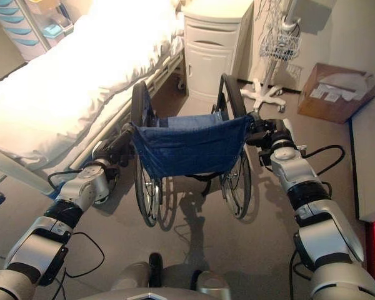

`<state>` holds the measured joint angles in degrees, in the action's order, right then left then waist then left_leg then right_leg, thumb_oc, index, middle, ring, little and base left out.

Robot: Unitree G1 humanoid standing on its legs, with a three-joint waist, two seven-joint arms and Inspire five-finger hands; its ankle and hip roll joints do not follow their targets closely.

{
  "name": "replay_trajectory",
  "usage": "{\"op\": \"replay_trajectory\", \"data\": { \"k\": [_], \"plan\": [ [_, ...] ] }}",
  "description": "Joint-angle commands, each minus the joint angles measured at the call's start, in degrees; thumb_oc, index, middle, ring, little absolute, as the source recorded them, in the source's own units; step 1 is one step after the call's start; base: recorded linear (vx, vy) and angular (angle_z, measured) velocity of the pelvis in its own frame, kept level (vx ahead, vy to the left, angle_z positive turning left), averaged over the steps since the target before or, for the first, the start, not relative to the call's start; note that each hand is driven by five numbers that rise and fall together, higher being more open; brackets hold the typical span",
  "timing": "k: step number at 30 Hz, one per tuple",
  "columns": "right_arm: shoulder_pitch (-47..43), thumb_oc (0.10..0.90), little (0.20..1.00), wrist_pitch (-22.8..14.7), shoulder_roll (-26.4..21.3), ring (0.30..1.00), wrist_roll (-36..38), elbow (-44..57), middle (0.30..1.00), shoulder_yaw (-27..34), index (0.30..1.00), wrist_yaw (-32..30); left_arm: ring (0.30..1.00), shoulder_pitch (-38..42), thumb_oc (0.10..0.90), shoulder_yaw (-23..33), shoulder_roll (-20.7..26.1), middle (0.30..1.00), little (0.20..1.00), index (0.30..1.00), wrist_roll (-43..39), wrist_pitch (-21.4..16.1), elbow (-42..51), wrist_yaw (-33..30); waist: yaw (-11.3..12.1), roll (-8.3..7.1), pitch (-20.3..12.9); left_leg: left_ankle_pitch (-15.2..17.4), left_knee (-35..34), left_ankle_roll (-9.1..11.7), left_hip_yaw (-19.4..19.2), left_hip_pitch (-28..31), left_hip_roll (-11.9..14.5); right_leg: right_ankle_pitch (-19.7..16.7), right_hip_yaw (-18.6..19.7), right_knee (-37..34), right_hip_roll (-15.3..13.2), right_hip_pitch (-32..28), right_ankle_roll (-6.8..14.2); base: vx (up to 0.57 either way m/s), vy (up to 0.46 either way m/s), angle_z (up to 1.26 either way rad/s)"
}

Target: Push the wheelchair next to the bed

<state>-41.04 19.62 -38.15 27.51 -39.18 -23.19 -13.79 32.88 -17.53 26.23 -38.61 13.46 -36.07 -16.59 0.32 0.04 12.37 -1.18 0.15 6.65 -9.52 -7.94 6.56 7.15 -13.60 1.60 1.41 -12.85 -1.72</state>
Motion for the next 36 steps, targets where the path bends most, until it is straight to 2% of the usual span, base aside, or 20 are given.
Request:
{"op": "replay_trajectory", "data": {
  "k": [1, 4, 7, 8, 10, 12, 14, 15, 17, 18, 19, 20, 23, 25, 26, 27, 30, 34, 36],
  "plan": [
    [-3.87, 0.400, 0.300, -7.60, 2.94, 0.300, 1.67, 6.03, 0.300, -1.04, 0.300, 3.19, 0.300, 3.83, 0.400, 4.89, 6.22, 0.300, 0.300, 0.300, 1.78, -8.73, 0.35, 0.15, 2.93, -0.43, -4.65, -5.44, 4.21, -1.31, -0.70, -1.35, -1.72, 2.38, 3.59, 3.09, -4.01, -1.47, 5.30, 0.18, 0.090, -0.53],
    [-2.81, 0.400, 0.300, -7.84, 3.25, 0.300, 1.17, 6.39, 0.300, -0.48, 0.300, 3.31, 0.300, 5.40, 0.400, 4.11, 6.64, 0.300, 0.300, 0.300, 1.85, -8.21, -1.38, 1.10, 3.10, -0.65, -5.18, -3.32, 6.07, -2.17, -1.46, -1.10, -2.18, 2.86, 2.01, 4.12, -5.77, -1.62, 6.29, 0.25, 0.166, -0.57],
    [-2.65, 0.400, 0.300, -8.29, 3.17, 0.300, 1.51, 6.48, 0.300, -0.41, 0.300, 2.13, 0.300, 7.62, 0.400, 2.17, 6.42, 0.300, 0.300, 0.300, 1.74, -8.21, -2.23, 1.55, 3.52, -1.11, -5.26, -1.63, 8.40, -3.46, -1.40, -2.13, -3.87, 3.05, 1.32, 6.73, -7.67, -0.91, 7.35, 0.15, 0.161, -0.25],
    [-2.19, 0.400, 0.300, -9.02, 3.47, 0.300, 1.49, 6.33, 0.300, 0.05, 0.300, 1.41, 0.300, 8.58, 0.400, 1.46, 6.25, 0.300, 0.300, 0.300, 2.06, -8.13, -2.48, 2.00, 3.78, -1.44, -5.26, -0.99, 9.03, -4.36, -1.54, -2.46, -4.95, 1.96, 0.77, 9.15, -9.11, -0.35, 8.32, 0.19, 0.217, 0.00],
    [-0.85, 0.400, 0.300, -9.43, 4.07, 0.300, 0.67, 6.78, 0.300, 0.81, 0.300, 0.73, 0.300, 8.96, 0.400, 0.77, 5.54, 0.300, 0.300, 0.300, 2.63, -8.29, -2.61, 2.21, 3.86, -1.86, -5.54, 0.09, 8.98, -5.85, -2.19, -1.97, -6.83, -2.75, 0.29, 14.94, -11.75, 0.94, 9.51, 0.20, 0.241, 0.14],
    [-0.27, 0.400, 0.300, -9.29, 4.35, 0.300, 0.29, 7.18, 0.300, 1.14, 0.300, 0.65, 0.300, 9.16, 0.400, 0.64, 5.23, 0.300, 0.300, 0.300, 2.86, -8.07, -2.67, 2.24, 3.74, -1.69, -5.68, 0.46, 8.45, -6.28, -2.77, -1.12, -7.22, -5.21, -0.27, 18.35, -13.15, 1.83, 9.64, 0.16, 0.189, 0.18],
    [1.11, 0.400, 0.300, -8.87, 4.79, 0.300, -0.67, 8.13, 0.300, 1.85, 0.300, 0.62, 0.300, 9.13, 0.400, 0.73, 4.48, 0.300, 0.300, 0.300, 3.58, -7.62, -2.62, 2.19, 3.20, -1.00, -5.80, 1.31, 7.09, -7.26, -4.22, 1.29, -7.86, -8.09, -0.81, 26.38, -15.12, 3.97, 9.63, 0.29, 0.273, 0.06],
    [1.58, 0.400, 0.300, -8.59, 5.01, 0.300, -0.69, 8.44, 0.300, 2.14, 0.300, 0.51, 0.300, 8.93, 0.400, 0.84, 4.25, 0.300, 0.300, 0.300, 3.83, -7.19, -2.39, 2.13, 2.91, -1.09, -5.87, 2.63, 6.17, -7.26, -4.56, 3.53, -8.71, -8.00, -1.25, 28.92, -16.87, 5.09, 10.10, 0.30, 0.204, -0.03],
    [1.58, 0.400, 0.300, -8.14, 5.36, 0.300, -1.07, 8.35, 0.300, 2.54, 0.300, 0.75, 0.300, 8.86, 0.400, 1.11, 4.02, 0.300, 0.300, 0.300, 4.27, -6.79, -2.29, 2.29, 2.80, -0.92, -5.96, 2.99, 5.18, -7.55, -5.48, 5.04, -8.89, -7.69, -2.51, 28.33, -17.77, 5.72, 10.03, 0.20, 0.087, -0.05],
    [1.06, 0.400, 0.300, -7.81, 5.77, 0.300, -1.01, 8.10, 0.300, 2.52, 0.300, 0.75, 0.300, 8.94, 0.400, 1.29, 4.07, 0.300, 0.300, 0.300, 4.68, -6.57, -2.45, 2.57, 2.73, -0.54, -5.87, 2.50, 4.74, -7.95, -6.63, 5.63, -8.46, -7.73, -4.00, 25.67, -17.46, 6.32, 9.36, 0.11, 0.012, -0.24],
    [0.82, 0.400, 0.300, -7.66, 5.88, 0.300, -0.98, 8.10, 0.300, 2.44, 0.300, 0.65, 0.300, 9.03, 0.400, 1.33, 4.17, 0.300, 0.300, 0.300, 4.70, -6.60, -2.58, 2.71, 2.65, -0.47, -5.83, 2.57, 4.63, -7.90, -6.70, 5.92, -8.42, -7.40, -4.25, 24.37, -17.13, 6.56, 9.30, 0.15, -0.038, -0.54],
    [0.33, 0.400, 0.300, -7.39, 6.01, 0.300, -0.31, 8.28, 0.300, 2.17, 0.300, 0.37, 0.300, 8.90, 0.400, 1.52, 4.59, 0.300, 0.300, 0.300, 4.94, -7.03, -2.88, 3.21, 2.40, -0.36, -5.58, 2.88, 4.52, -7.65, -6.73, 6.77, -8.31, -6.17, -4.82, 20.05, -16.08, 7.75, 9.13, 0.15, -0.072, -0.69],
    [0.00, 0.400, 0.300, -7.18, 6.03, 0.300, 0.21, 9.31, 0.300, 1.74, 0.300, 0.22, 0.300, 8.09, 0.400, 2.16, 5.02, 0.300, 0.300, 0.300, 5.29, -7.94, -2.44, 2.98, 1.64, -0.27, -4.72, 3.50, 4.18, -7.04, -6.00, 8.68, -8.34, -5.83, -5.02, 12.95, -13.86, 11.18, 9.07, 0.12, -0.068, -0.35],
    [0.01, 0.400, 0.300, -7.43, 5.49, 0.300, 0.75, 10.00, 0.300, 1.39, 0.300, 0.76, 0.300, 7.60, 0.400, 2.50, 5.09, 0.300, 0.300, 0.300, 4.96, -8.11, -1.49, 1.54, 0.19, -0.60, -4.23, 5.00, 3.95, -7.27, -5.19, 10.14, -9.31, -8.41, -3.69, 7.96, -11.61, 15.91, 9.64, 0.14, -0.067, 0.08],
    [0.02, 0.400, 0.300, -7.48, 5.45, 0.300, 0.77, 10.04, 0.300, 1.34, 0.300, 0.83, 0.300, 7.56, 0.400, 2.51, 5.09, 0.300, 0.300, 0.300, 4.89, -8.06, -1.36, 1.41, -0.06, -0.68, -4.17, 5.31, 3.86, -7.37, -4.99, 10.43, -9.56, -9.11, -3.40, 7.37, -11.35, 16.71, 9.83, 0.20, -0.074, 0.44],
    [-0.01, 0.400, 0.300, -7.72, 5.32, 0.300, 0.86, 10.17, 0.300, 1.33, 0.300, 0.87, 0.300, 7.63, 0.400, 2.41, 4.93, 0.300, 0.300, 0.300, 4.95, -7.67, -0.81, 0.70, -1.16, -1.03, -3.85, 6.52, 3.36, -7.92, -3.89, 11.75, -10.79, -12.07, -2.17, 5.84, -10.49, 20.37, 10.50, 0.19, -0.076, 0.48],
    [0.13, 0.400, 0.300, -7.94, 5.06, 0.300, 1.12, 9.61, 0.300, 2.09, 0.300, 0.98, 0.300, 7.87, 0.400, 2.20, 4.59, 0.300, 0.300, 0.300, 5.52, -6.92, -0.70, 0.90, -2.59, -2.02, -3.25, 9.61, 3.29, -9.15, -1.60, 14.48, -12.96, -16.24, -1.61, 3.65, -9.84, 24.03, 11.84, 0.25, -0.109, 0.91],
    [0.73, 0.400, 0.300, -7.86, 5.20, 0.300, 1.18, 8.98, 0.300, 2.94, 0.300, 0.78, 0.300, 7.63, 0.400, 1.89, 4.37, 0.300, 0.300, 0.300, 6.08, -6.96, -1.41, 1.89, -3.53, -1.65, -3.82, 10.60, 4.06, -9.62, -0.08, 15.73, -13.26, -14.51, -0.55, 4.97, -8.09, 23.19, 10.86, 0.20, -0.149, 0.30],
    [0.90, 0.400, 0.300, -7.69, 5.45, 0.300, 0.57, 8.72, 0.300, 2.85, 0.300, 0.98, 0.300, 7.84, 0.400, 1.59, 4.75, 0.300, 0.300, 0.300, 5.85, -6.95, -1.94, 2.37, -3.82, -1.43, -4.59, 10.62, 4.61, -9.42, -0.47, 15.53, -12.93, -13.50, -0.81, 5.59, -8.08, 22.76, 10.23, 0.16, -0.197, 0.26]
  ]
}}
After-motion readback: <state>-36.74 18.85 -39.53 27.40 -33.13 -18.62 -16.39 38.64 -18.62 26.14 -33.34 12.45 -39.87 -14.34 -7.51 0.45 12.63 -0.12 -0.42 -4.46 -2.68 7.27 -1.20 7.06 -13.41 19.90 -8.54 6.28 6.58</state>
